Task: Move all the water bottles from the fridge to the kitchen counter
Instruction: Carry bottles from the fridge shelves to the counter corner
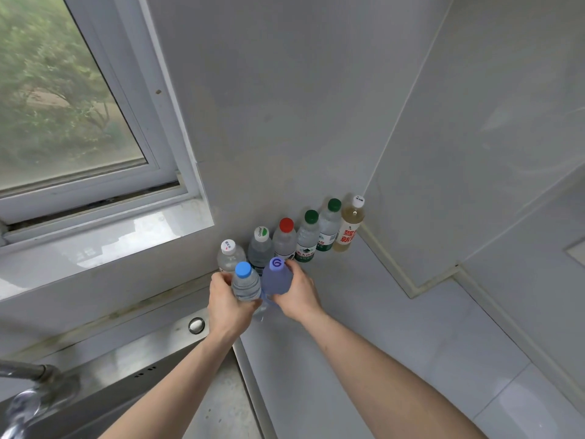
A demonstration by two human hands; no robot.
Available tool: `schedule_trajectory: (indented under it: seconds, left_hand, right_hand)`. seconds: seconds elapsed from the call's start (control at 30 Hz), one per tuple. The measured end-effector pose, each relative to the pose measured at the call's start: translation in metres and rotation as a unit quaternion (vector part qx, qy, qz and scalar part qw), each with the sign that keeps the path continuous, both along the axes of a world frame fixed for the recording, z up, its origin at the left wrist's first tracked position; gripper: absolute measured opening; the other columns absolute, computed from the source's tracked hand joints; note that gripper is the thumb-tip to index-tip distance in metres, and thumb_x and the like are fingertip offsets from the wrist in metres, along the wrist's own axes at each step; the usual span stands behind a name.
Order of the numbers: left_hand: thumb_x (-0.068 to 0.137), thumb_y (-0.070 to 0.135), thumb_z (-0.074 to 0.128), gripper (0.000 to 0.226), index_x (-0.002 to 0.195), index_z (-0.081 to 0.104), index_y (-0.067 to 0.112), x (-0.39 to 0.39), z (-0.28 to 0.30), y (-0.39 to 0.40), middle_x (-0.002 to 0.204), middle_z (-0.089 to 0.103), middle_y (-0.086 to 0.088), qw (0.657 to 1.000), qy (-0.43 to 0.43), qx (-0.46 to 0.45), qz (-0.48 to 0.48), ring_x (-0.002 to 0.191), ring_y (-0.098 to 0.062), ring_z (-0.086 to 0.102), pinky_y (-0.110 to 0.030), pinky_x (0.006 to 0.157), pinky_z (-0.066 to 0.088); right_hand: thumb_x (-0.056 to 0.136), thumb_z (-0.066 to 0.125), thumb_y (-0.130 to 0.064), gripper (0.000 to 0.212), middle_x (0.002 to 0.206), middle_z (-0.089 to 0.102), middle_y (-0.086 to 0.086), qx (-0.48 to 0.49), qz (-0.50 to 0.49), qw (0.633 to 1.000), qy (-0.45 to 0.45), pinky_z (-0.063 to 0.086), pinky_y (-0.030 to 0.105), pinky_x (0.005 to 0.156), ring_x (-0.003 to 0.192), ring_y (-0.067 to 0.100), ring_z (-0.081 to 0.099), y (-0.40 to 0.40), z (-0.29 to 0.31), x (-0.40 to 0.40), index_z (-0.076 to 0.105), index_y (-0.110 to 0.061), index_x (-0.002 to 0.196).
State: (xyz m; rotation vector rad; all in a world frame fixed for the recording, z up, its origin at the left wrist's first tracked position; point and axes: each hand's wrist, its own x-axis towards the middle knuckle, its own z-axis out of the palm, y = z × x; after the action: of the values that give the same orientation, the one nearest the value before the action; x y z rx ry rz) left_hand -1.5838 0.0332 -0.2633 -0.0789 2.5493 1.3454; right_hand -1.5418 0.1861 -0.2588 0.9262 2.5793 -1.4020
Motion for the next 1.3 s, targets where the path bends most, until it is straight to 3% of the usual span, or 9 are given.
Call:
schedule_trajectory:
  seconds: [0.17, 0.27, 0.5, 0.57, 0.7, 0.87, 0.97, 1.1, 1.3]
  left_hand:
    - [0.064, 0.018, 0.095, 0.082, 0.127, 0.043, 0.020, 0.017, 0.013, -0.009, 0.128, 0.055, 0.001, 1.000, -0.015, -0.001, -0.026, 0.112, -0.020, 0.060, -0.031, 0.084, 0.047]
    - [0.068, 0.021, 0.092, 0.091, 0.142, 0.039, 0.016, 0.043, 0.034, -0.018, 0.140, 0.049, 0.000, 0.998, -0.025, -0.022, -0.046, 0.124, -0.020, 0.053, -0.028, 0.092, 0.041]
    - [0.085, 0.027, 0.077, 0.045, 0.122, 0.055, 0.038, 0.151, 0.097, -0.020, 0.130, 0.049, 0.021, 0.966, 0.056, -0.055, -0.246, 0.121, -0.006, 0.046, -0.025, 0.098, 0.036]
    - [0.088, 0.028, 0.075, 0.040, 0.121, 0.056, 0.039, 0.181, 0.108, -0.014, 0.133, 0.048, 0.023, 0.945, 0.083, -0.065, -0.309, 0.122, -0.004, 0.046, -0.021, 0.100, 0.036]
    - [0.090, 0.028, 0.071, 0.036, 0.121, 0.058, 0.039, 0.239, 0.121, 0.009, 0.139, 0.045, 0.021, 0.897, 0.112, -0.069, -0.422, 0.126, -0.008, 0.046, -0.028, 0.103, 0.044]
    - [0.091, 0.031, 0.067, 0.040, 0.127, 0.055, 0.042, 0.314, 0.145, 0.054, 0.146, 0.043, 0.020, 0.817, 0.179, -0.066, -0.545, 0.135, -0.011, 0.042, -0.031, 0.111, 0.039]
    - [0.091, 0.029, 0.068, 0.043, 0.129, 0.056, 0.044, 0.365, 0.159, 0.075, 0.146, 0.042, 0.024, 0.777, 0.197, -0.032, -0.597, 0.135, -0.007, 0.042, -0.026, 0.111, 0.037]
    - [0.091, 0.025, 0.067, 0.046, 0.130, 0.056, 0.046, 0.428, 0.170, 0.093, 0.145, 0.040, 0.031, 0.723, 0.204, 0.010, -0.659, 0.134, 0.002, 0.040, -0.014, 0.106, 0.030]
    - [0.093, 0.027, 0.067, 0.046, 0.132, 0.054, 0.048, 0.494, 0.178, 0.109, 0.146, 0.034, 0.038, 0.634, 0.192, 0.039, -0.748, 0.136, 0.008, 0.033, -0.013, 0.108, 0.031]
  right_hand:
    - [0.082, 0.081, -0.020, 0.084, 0.155, 0.049, 0.002, 0.001, 0.002, 1.000, 0.002, 0.045, 0.034, 0.110, 0.139, 0.024, 0.049, 0.009, 0.018, 0.047, 0.038, -0.024, 0.155]
    - [0.086, 0.077, -0.023, 0.084, 0.159, 0.041, -0.003, -0.005, -0.003, 1.000, 0.000, 0.044, 0.041, 0.114, 0.144, 0.018, 0.043, 0.013, 0.033, 0.091, 0.034, -0.030, 0.157]
    - [0.094, 0.069, -0.030, 0.065, 0.145, 0.042, -0.022, -0.034, -0.032, 0.999, 0.022, 0.042, 0.032, 0.116, 0.138, 0.004, 0.042, 0.019, 0.083, 0.243, 0.041, -0.041, 0.151]
    - [0.096, 0.068, -0.030, 0.062, 0.139, 0.039, -0.030, -0.034, -0.042, 0.998, 0.022, 0.039, 0.031, 0.118, 0.138, 0.001, 0.041, 0.021, 0.095, 0.288, 0.042, -0.044, 0.150]
    - [0.098, 0.066, -0.032, 0.059, 0.148, 0.034, -0.034, -0.012, -0.088, 0.995, 0.039, 0.033, 0.031, 0.122, 0.140, -0.003, 0.036, 0.023, 0.119, 0.375, 0.040, -0.048, 0.149]
    - [0.100, 0.065, -0.037, 0.059, 0.143, 0.028, -0.044, 0.014, -0.195, 0.979, 0.065, 0.032, 0.030, 0.122, 0.133, -0.008, 0.033, 0.022, 0.156, 0.485, 0.037, -0.052, 0.150]
    - [0.098, 0.066, -0.041, 0.060, 0.136, 0.024, -0.054, 0.026, -0.256, 0.963, 0.082, 0.030, 0.026, 0.122, 0.134, -0.012, 0.032, 0.014, 0.171, 0.548, 0.037, -0.053, 0.149]
    - [0.096, 0.068, -0.039, 0.062, 0.155, 0.033, -0.037, 0.061, -0.324, 0.939, 0.100, 0.031, 0.030, 0.124, 0.142, -0.013, 0.031, -0.003, 0.181, 0.616, 0.040, -0.050, 0.150]
    - [0.096, 0.069, -0.038, 0.062, 0.157, 0.034, -0.033, 0.075, -0.436, 0.890, 0.110, 0.031, 0.029, 0.123, 0.144, -0.013, 0.030, -0.041, 0.186, 0.694, 0.040, -0.050, 0.149]
